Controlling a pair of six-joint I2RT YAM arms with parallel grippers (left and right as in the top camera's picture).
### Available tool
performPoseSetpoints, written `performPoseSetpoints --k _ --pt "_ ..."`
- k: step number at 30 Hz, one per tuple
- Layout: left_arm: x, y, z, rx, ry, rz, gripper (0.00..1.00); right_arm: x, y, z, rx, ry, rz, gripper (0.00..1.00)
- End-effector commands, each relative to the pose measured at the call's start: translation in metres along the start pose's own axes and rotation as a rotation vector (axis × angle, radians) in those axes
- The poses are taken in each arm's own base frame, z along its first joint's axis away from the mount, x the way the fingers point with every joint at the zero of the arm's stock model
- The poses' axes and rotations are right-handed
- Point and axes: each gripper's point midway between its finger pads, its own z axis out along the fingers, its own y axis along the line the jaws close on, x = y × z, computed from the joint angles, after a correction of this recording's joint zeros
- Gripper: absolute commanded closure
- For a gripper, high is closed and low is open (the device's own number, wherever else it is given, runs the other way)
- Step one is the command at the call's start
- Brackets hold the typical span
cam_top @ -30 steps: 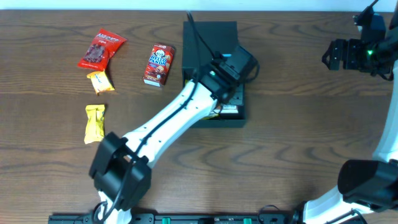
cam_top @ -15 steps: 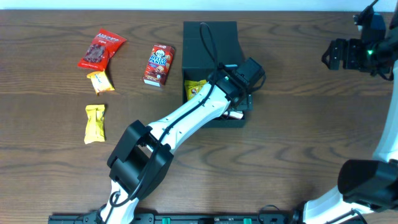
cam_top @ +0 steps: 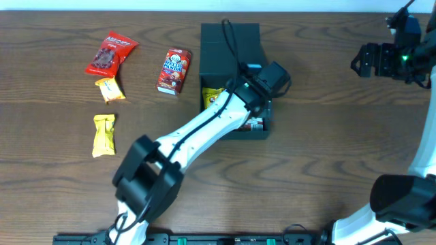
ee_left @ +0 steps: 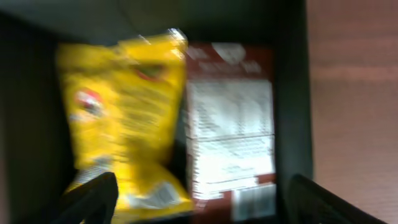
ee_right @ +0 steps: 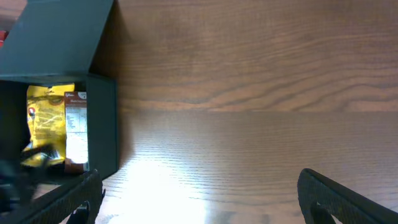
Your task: Pack container
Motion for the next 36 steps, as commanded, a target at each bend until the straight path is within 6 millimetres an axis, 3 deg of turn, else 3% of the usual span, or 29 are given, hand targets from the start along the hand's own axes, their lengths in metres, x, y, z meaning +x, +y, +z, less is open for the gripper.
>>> performPoseSetpoints --k 1,3,5,8,21,31,36 --pt "-0.036 0.035 -0.038 -0.120 -0.166 0.057 0.25 -0.001 0.002 -0.007 -0.008 -0.021 0.014 0.01" --pt "-0.037 0.038 -0.037 -0.117 -0.152 0.068 0.39 -0.001 0.002 -0.007 -0.008 -0.021 0.014 0.02" --pt "-0.030 0.037 -0.030 -0.091 -0.103 0.067 0.66 -0.001 0.002 -0.007 -0.008 -0.021 0.014 0.02" --pt "-0.012 0.025 -0.013 -0.014 0.000 0.071 0.94 -0.001 0.002 -0.007 -0.008 -0.021 0.014 0.01" --pt "0.050 0.006 0.064 0.023 0.262 0.119 0.94 -0.001 0.002 -0.007 -0.009 -0.020 0.014 0.01" --pt "0.068 0.005 0.087 0.016 0.324 0.125 0.94 0.000 0.002 -0.007 -0.009 -0.017 0.015 0.01" --pt "0.062 -0.001 0.091 0.035 0.294 0.121 0.94 0.000 0.003 -0.007 -0.010 -0.016 0.014 0.01"
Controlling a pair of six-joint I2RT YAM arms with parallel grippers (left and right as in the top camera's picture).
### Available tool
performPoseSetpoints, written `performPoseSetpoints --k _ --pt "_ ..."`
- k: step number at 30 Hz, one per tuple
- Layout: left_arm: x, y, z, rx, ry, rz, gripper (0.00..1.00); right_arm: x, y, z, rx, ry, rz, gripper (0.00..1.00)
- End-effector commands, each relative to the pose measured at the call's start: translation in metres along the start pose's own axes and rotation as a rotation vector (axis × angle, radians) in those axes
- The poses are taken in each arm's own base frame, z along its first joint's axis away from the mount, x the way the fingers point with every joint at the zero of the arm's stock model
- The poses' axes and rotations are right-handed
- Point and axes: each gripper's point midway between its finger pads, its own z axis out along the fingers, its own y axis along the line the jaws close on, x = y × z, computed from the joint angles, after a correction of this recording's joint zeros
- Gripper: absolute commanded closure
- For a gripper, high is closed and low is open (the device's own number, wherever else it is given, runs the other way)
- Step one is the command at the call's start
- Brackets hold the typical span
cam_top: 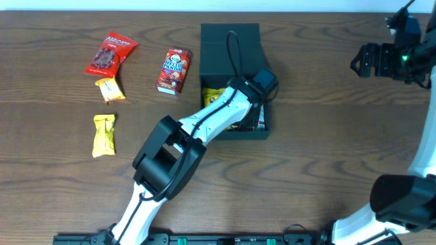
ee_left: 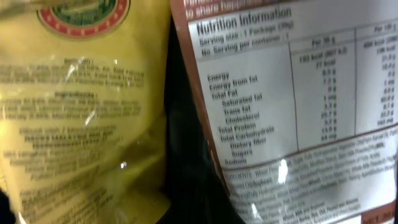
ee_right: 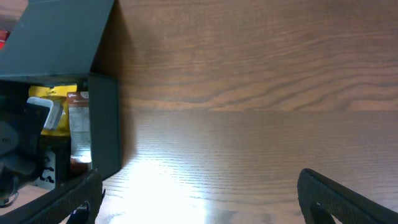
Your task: Pack container
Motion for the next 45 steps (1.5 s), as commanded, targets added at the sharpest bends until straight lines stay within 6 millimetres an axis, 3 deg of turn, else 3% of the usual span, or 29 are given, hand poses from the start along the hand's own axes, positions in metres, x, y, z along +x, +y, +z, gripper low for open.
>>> performPoseSetpoints --k 1,7,12,17,19,28,45 --pt "0.004 -0.003 0.009 0.012 0.022 0.019 0.94 -0.001 0.003 -0.007 -0.008 -0.019 0.010 0.01" --pt "-0.001 0.012 0.004 -0.058 -0.004 0.070 0.94 0.000 0.003 -0.007 -0.008 -0.015 0.011 0.01" --pt "-0.023 0.037 -0.030 -0.190 -0.132 0.060 0.94 0.000 0.003 -0.007 -0.008 -0.015 0.011 0.01" --pt "-0.053 0.026 -0.075 -0.110 -0.293 0.015 0.94 0.000 0.003 -0.007 -0.008 -0.016 0.010 0.01" --pt "-0.062 0.018 -0.081 -0.063 -0.332 0.004 0.94 0.000 0.003 -0.007 -0.008 -0.016 0.011 0.01" --pt "-0.041 -0.013 -0.046 0.098 -0.187 0.012 0.94 0.000 0.003 -0.007 -0.008 -0.016 0.010 0.01" --pt "-0.013 -0.009 0.015 0.045 -0.037 0.026 0.94 -0.001 0.002 -0.007 -0.007 -0.020 0.008 0.01"
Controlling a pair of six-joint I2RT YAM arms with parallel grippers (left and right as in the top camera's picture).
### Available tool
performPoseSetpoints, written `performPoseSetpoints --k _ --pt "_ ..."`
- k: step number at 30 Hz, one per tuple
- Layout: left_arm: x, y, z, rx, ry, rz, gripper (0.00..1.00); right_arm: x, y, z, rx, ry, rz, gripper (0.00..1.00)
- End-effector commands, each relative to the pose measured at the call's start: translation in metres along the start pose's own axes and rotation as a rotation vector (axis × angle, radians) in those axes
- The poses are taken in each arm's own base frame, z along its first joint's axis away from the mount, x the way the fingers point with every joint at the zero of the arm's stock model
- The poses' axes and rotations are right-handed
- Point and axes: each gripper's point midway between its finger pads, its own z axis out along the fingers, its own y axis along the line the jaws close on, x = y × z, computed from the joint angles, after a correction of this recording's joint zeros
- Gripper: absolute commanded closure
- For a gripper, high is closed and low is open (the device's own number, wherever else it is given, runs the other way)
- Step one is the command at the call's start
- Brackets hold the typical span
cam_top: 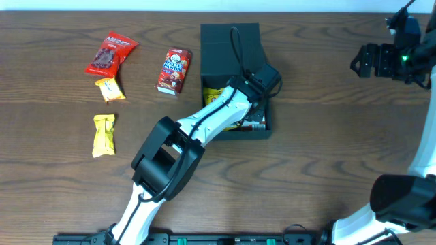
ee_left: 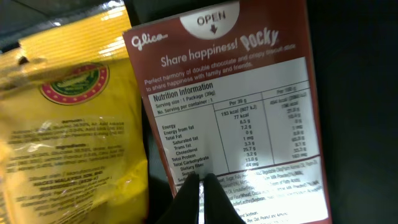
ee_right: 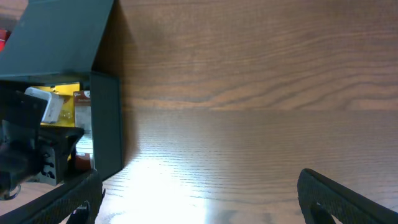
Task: Pack container
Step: 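Release the Pocky box and lift the left gripper out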
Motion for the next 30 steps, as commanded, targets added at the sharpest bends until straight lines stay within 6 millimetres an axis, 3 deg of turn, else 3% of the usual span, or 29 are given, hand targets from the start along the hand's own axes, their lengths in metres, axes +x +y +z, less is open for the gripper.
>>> performPoseSetpoints --k 1,8,12,14,15,20,22,24,25,26,30 --pt "0.012 0.007 0.020 -0.023 0.054 -0.014 0.94 -0.002 0.002 -0.007 -0.006 -0.022 0.008 0.01" --pt "-0.004 0.005 0.001 0.000 -0.001 -0.017 0.94 -0.003 0.002 -0.007 -0.006 -0.025 0.007 0.01" --pt "-0.024 0.004 -0.031 0.026 -0.077 -0.031 0.94 -0.003 0.002 -0.007 -0.006 -0.025 0.007 0.01" --pt "-0.039 0.010 -0.059 0.020 -0.151 -0.047 0.94 -0.003 0.002 -0.007 -0.006 -0.025 0.007 0.01" --pt "-0.052 0.021 -0.083 -0.012 -0.222 -0.065 0.94 -0.003 0.002 -0.007 -0.006 -0.025 0.007 0.01" --pt "-0.090 0.084 -0.160 -0.206 -0.469 -0.171 0.94 -0.003 0.002 -0.007 -0.006 -0.025 0.007 0.01" --pt "-0.099 0.111 -0.180 -0.272 -0.526 -0.213 0.94 -0.003 0.002 -0.007 -0.006 -0.025 0.007 0.01" --pt "-0.105 0.135 -0.186 -0.310 -0.534 -0.216 0.87 -0.003 0.002 -0.007 -0.006 -0.025 0.007 0.01" --pt "-0.107 0.146 -0.185 -0.320 -0.526 -0.218 0.77 -0.003 0.002 -0.007 -0.006 -0.025 0.007 0.01" --pt "-0.108 0.158 -0.181 -0.327 -0.511 -0.219 0.68 -0.003 0.002 -0.007 -0.006 -0.025 0.007 0.01" --pt "-0.117 0.197 -0.152 -0.284 -0.432 -0.180 0.56 -0.003 0.002 -0.007 -0.006 -0.027 0.006 0.01"
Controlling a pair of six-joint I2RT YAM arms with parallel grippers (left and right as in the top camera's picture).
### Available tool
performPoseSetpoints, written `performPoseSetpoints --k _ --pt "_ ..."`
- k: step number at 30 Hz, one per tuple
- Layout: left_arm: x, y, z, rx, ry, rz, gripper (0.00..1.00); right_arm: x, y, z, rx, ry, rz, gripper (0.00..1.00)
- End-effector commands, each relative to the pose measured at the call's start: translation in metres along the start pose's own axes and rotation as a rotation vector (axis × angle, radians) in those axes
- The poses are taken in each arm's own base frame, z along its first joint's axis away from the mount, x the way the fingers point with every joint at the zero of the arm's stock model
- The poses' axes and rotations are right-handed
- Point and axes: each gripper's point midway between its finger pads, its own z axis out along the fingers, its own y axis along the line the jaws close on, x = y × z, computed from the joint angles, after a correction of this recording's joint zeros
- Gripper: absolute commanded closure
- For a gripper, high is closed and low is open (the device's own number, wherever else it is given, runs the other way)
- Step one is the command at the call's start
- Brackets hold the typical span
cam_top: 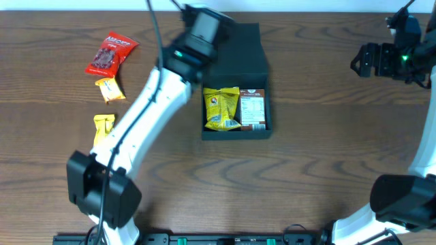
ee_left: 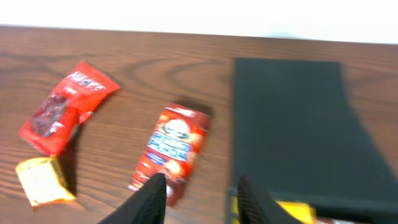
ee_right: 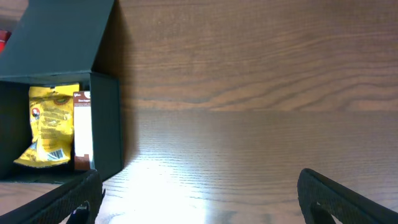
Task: Pack container
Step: 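Release the Pocky box and lift the left gripper out, then reach the left gripper to the red Hacks bag and grasp it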
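Note:
The black container [cam_top: 236, 131] sits mid-table with its lid [cam_top: 231, 51] folded back. Inside lie a yellow snack bag [cam_top: 221, 109] and a brown Pocky box [cam_top: 253, 110], side by side; the right wrist view shows them too, yellow bag [ee_right: 53, 127] and Pocky box [ee_right: 83, 130]. My left gripper [ee_left: 200, 202] is open and empty, raised over the lid's left edge. Below it lies a red Hello Panda box [ee_left: 174, 149]. My right gripper [ee_right: 199, 205] stands open and empty at the far right.
Left of the container lie a red snack bag [cam_top: 111, 53], a small orange candy [cam_top: 109, 89] and a yellow bar [cam_top: 103, 134]. My left arm [cam_top: 146, 109] crosses above the table left of the container and hides the Hello Panda box in the overhead view.
My left gripper was down inside the container over the Pocky box; now it is up out of it, over the lid's left edge. The Pocky box and yellow bag lie uncovered.
My left gripper hung just above the container with the yellow bag and Pocky box inside. Then it was low in the container, close over both packs, and stayed there by the Pocky box. Now it is out and open. The right arm has not moved.

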Motion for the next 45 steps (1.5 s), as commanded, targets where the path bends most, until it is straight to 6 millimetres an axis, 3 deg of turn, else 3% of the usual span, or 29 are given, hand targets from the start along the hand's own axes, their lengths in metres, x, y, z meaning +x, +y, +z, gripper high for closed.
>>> performPoseSetpoints --k 1,3,7,12,20,27,34,45 --pt "0.015 0.018 0.046 0.034 0.090 0.104 0.47 -0.003 0.002 -0.007 -0.006 -0.026 0.006 0.01" --pt "0.017 0.022 0.063 0.092 0.114 0.141 0.03 -0.003 0.002 -0.007 -0.006 -0.026 0.006 0.01" --pt "0.026 0.044 0.095 0.114 0.158 0.202 0.05 -0.002 0.002 -0.007 -0.006 -0.022 0.007 0.01" --pt "0.036 0.071 0.117 0.070 0.198 0.228 0.05 0.000 0.003 -0.006 -0.008 -0.012 0.007 0.01" --pt "0.015 0.133 0.131 -0.090 0.138 0.169 0.05 0.008 0.001 0.001 -0.006 0.022 0.007 0.01" --pt "0.027 0.203 0.149 -0.165 0.189 0.074 0.05 0.013 0.000 0.003 -0.003 0.039 -0.006 0.01" --pt "0.047 0.224 0.175 -0.135 0.231 0.032 0.05 0.014 0.000 0.003 -0.005 0.044 0.000 0.01" --pt "0.078 0.222 0.219 -0.123 0.270 0.098 0.05 0.021 0.002 0.003 -0.008 0.071 0.047 0.01"
